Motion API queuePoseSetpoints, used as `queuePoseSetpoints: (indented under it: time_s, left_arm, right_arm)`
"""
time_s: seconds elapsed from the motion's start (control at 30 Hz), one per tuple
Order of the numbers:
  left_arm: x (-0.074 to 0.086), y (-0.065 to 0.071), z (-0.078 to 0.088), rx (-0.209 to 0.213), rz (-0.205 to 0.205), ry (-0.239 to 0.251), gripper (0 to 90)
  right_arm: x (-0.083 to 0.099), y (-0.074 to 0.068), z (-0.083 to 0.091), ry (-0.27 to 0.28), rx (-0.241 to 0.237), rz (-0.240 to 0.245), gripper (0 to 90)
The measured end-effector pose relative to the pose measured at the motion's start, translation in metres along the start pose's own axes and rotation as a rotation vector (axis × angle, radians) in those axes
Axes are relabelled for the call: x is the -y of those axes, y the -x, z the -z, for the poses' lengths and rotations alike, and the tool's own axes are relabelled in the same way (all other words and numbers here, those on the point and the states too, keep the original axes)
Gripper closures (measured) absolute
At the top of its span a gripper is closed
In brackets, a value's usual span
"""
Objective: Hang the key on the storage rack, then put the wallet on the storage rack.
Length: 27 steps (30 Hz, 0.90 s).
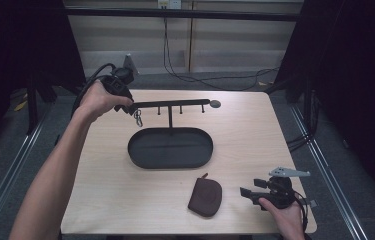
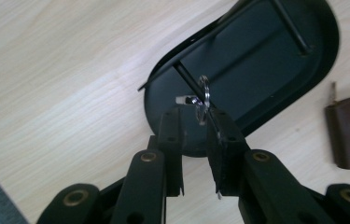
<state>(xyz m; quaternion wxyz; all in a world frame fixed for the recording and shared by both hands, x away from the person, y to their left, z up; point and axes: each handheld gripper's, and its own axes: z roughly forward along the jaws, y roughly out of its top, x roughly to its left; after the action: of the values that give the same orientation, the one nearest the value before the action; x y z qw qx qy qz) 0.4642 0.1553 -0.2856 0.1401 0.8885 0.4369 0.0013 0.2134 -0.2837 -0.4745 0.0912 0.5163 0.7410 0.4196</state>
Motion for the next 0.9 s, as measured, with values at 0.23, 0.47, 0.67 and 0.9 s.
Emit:
queuePoseSetpoints:
  time_s: [0.23,0.47,0.67,0.9]
  left_arm:
    - [0.029,-0.004,-0.003,0.008,0.04,0.123,68.7]
    - [0.062,-0.02,-0.004,0.027,0.057,0.194,56.9]
    - [0.092,-0.024,-0.005,0.022,0.039,0.258,41.4]
    - [0.115,-0.021,-0.017,0.009,0.045,0.359,36.0]
  right_arm:
    - [0.0,0.0,0.0,-0.007,-0.002,-0.004,26.1]
    - [0.0,0.0,-0.002,-0.01,0.005,-0.004,26.1]
    - [-0.001,0.0,-0.002,-0.015,0.005,-0.006,26.1]
    - [0.0,0.001,-0.002,-0.011,0.006,-0.012,25.4]
